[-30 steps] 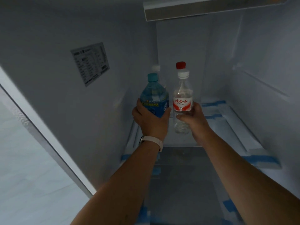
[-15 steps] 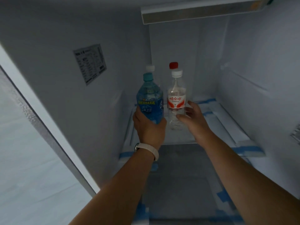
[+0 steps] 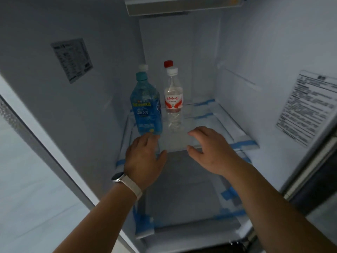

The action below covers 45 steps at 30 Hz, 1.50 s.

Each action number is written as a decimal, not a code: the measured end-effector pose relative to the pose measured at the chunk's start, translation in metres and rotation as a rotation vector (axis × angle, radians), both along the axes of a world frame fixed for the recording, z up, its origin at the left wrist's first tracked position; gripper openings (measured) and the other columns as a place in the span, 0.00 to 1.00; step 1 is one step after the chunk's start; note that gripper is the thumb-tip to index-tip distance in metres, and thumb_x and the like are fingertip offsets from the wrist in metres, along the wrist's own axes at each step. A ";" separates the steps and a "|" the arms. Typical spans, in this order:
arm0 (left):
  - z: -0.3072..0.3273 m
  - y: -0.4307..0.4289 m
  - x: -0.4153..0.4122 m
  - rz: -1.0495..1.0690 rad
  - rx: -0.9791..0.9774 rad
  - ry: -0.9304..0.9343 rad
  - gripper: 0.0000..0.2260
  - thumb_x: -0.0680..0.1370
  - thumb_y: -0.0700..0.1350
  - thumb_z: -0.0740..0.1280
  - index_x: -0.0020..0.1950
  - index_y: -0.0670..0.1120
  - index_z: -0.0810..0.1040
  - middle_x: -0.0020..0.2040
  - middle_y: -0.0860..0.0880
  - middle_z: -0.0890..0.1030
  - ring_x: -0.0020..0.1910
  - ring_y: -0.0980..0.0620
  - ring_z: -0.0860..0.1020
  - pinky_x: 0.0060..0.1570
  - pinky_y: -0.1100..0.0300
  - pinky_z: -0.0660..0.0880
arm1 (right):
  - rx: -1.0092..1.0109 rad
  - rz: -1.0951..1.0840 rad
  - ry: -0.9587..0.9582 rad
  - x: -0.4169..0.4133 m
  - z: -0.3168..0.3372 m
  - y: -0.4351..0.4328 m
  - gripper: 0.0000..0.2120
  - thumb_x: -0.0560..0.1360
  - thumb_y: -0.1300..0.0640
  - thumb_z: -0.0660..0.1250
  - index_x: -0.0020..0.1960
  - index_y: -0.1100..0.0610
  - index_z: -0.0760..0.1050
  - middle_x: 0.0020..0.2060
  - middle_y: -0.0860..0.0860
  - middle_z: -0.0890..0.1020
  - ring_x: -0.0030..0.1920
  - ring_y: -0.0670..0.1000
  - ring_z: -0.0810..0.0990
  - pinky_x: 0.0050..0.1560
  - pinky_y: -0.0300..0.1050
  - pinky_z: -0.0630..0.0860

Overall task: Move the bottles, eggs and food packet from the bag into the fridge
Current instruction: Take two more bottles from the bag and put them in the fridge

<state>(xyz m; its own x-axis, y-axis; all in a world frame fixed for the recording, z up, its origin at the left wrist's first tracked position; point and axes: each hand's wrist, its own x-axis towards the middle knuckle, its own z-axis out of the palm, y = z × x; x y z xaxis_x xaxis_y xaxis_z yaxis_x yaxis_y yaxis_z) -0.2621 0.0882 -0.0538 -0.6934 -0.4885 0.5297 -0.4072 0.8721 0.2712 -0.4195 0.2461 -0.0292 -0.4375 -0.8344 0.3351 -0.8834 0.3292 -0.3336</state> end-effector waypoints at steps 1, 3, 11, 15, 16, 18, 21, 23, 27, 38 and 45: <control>-0.003 0.002 0.006 -0.017 -0.024 -0.021 0.24 0.75 0.58 0.61 0.63 0.43 0.79 0.61 0.42 0.81 0.56 0.39 0.79 0.52 0.43 0.79 | 0.024 0.008 0.024 0.004 0.000 0.005 0.24 0.78 0.43 0.60 0.69 0.54 0.69 0.63 0.50 0.74 0.62 0.53 0.72 0.63 0.51 0.70; -0.009 0.006 0.017 -0.045 -0.034 -0.055 0.23 0.76 0.58 0.62 0.63 0.44 0.79 0.62 0.41 0.80 0.58 0.39 0.79 0.52 0.42 0.79 | 0.066 0.021 0.064 0.011 -0.003 0.014 0.24 0.78 0.42 0.59 0.70 0.53 0.68 0.64 0.50 0.73 0.64 0.52 0.70 0.65 0.50 0.67; -0.017 0.042 0.061 -0.003 -0.010 -0.210 0.24 0.77 0.59 0.57 0.68 0.49 0.76 0.66 0.46 0.78 0.65 0.43 0.76 0.62 0.46 0.72 | 0.128 0.134 0.098 0.043 -0.028 0.028 0.28 0.76 0.39 0.51 0.67 0.54 0.73 0.62 0.52 0.76 0.63 0.55 0.74 0.63 0.53 0.69; -0.022 0.052 0.090 0.012 -0.041 -0.271 0.22 0.78 0.58 0.57 0.67 0.50 0.76 0.66 0.47 0.78 0.63 0.43 0.77 0.61 0.47 0.74 | 0.159 0.203 0.068 0.066 -0.034 0.026 0.28 0.76 0.40 0.52 0.66 0.55 0.75 0.61 0.53 0.78 0.61 0.57 0.76 0.61 0.55 0.72; -0.023 0.053 0.098 0.008 -0.041 -0.288 0.22 0.78 0.58 0.58 0.68 0.50 0.75 0.66 0.47 0.78 0.63 0.44 0.77 0.61 0.47 0.74 | 0.169 0.222 0.074 0.072 -0.034 0.026 0.28 0.76 0.40 0.53 0.65 0.56 0.76 0.61 0.54 0.78 0.60 0.58 0.77 0.60 0.55 0.73; -0.024 0.056 0.117 -0.006 -0.070 -0.305 0.20 0.79 0.56 0.59 0.68 0.51 0.74 0.65 0.48 0.78 0.62 0.46 0.77 0.59 0.49 0.75 | 0.181 0.255 0.077 0.085 -0.034 0.026 0.27 0.76 0.41 0.54 0.64 0.56 0.77 0.60 0.55 0.79 0.58 0.58 0.78 0.59 0.56 0.74; -0.027 0.063 0.146 0.003 -0.146 -0.316 0.18 0.79 0.54 0.60 0.66 0.50 0.77 0.64 0.49 0.79 0.61 0.46 0.78 0.57 0.51 0.76 | 0.213 0.312 0.088 0.109 -0.033 0.027 0.27 0.76 0.41 0.53 0.66 0.55 0.75 0.62 0.53 0.77 0.61 0.57 0.76 0.61 0.56 0.73; -0.030 0.067 0.166 0.038 -0.135 -0.318 0.19 0.79 0.56 0.58 0.66 0.51 0.77 0.64 0.49 0.80 0.62 0.46 0.79 0.58 0.51 0.76 | 0.225 0.346 0.122 0.127 -0.033 0.026 0.27 0.77 0.40 0.53 0.67 0.54 0.75 0.63 0.53 0.77 0.62 0.56 0.75 0.62 0.55 0.73; -0.035 0.074 0.223 0.143 -0.083 -0.358 0.21 0.79 0.58 0.56 0.66 0.51 0.78 0.64 0.48 0.80 0.62 0.43 0.79 0.59 0.47 0.75 | 0.224 0.434 0.127 0.178 -0.032 0.013 0.26 0.77 0.41 0.53 0.66 0.55 0.75 0.63 0.53 0.77 0.63 0.56 0.75 0.61 0.56 0.74; -0.044 0.101 0.463 0.501 0.052 -0.300 0.23 0.77 0.61 0.58 0.65 0.50 0.78 0.64 0.49 0.80 0.63 0.45 0.77 0.62 0.48 0.72 | 0.267 0.705 0.190 0.392 -0.039 -0.018 0.25 0.77 0.41 0.53 0.65 0.55 0.75 0.62 0.54 0.78 0.62 0.57 0.76 0.59 0.55 0.74; -0.052 0.150 0.613 0.762 0.127 -0.239 0.23 0.77 0.61 0.57 0.66 0.51 0.77 0.65 0.50 0.79 0.65 0.45 0.76 0.63 0.47 0.71 | 0.250 0.933 0.247 0.539 -0.040 -0.030 0.26 0.77 0.39 0.51 0.66 0.51 0.73 0.65 0.52 0.75 0.65 0.55 0.72 0.64 0.53 0.69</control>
<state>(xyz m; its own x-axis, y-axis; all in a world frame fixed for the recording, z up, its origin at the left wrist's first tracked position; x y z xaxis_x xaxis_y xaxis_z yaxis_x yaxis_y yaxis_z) 0.3512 0.2384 -0.1061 -0.2332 -0.9190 0.3178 -0.9367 0.3000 0.1803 0.1191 0.2160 -0.0696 0.4881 -0.8675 0.0962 -0.8593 -0.4969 -0.1210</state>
